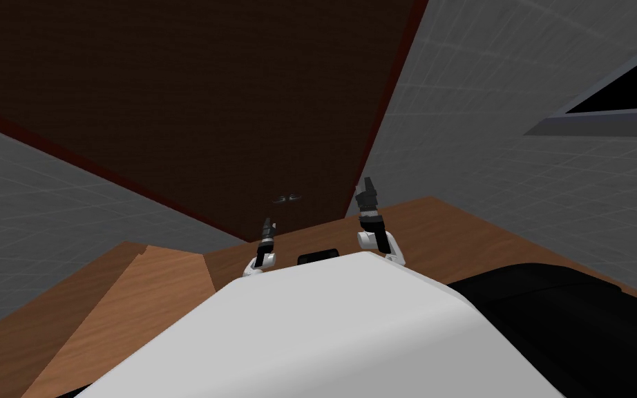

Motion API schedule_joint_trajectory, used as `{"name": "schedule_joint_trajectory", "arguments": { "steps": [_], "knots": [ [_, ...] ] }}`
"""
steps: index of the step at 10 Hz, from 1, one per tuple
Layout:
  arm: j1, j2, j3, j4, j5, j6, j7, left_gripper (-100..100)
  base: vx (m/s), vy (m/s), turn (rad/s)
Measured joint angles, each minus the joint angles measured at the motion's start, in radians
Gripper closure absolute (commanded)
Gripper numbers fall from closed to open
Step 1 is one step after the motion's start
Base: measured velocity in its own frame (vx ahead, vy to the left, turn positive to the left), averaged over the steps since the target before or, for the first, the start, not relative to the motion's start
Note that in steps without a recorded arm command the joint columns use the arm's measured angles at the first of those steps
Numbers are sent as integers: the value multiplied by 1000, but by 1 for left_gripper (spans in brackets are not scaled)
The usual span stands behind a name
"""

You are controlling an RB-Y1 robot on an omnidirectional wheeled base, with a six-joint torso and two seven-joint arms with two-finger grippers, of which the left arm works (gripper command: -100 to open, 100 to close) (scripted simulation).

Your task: Pull the door open

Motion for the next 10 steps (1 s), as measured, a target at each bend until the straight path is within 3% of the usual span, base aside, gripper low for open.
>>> {"name": "schedule_joint_trajectory", "arguments": {
  "steps": [4, 10],
  "knots": [
    [-20, 6, 2, 61, 6, -9, 3, -100, 90, -9, -5],
    [-70, 20, 5, 193, 17, -37, 11, -100, 120, -6, -6]
  ]
}}
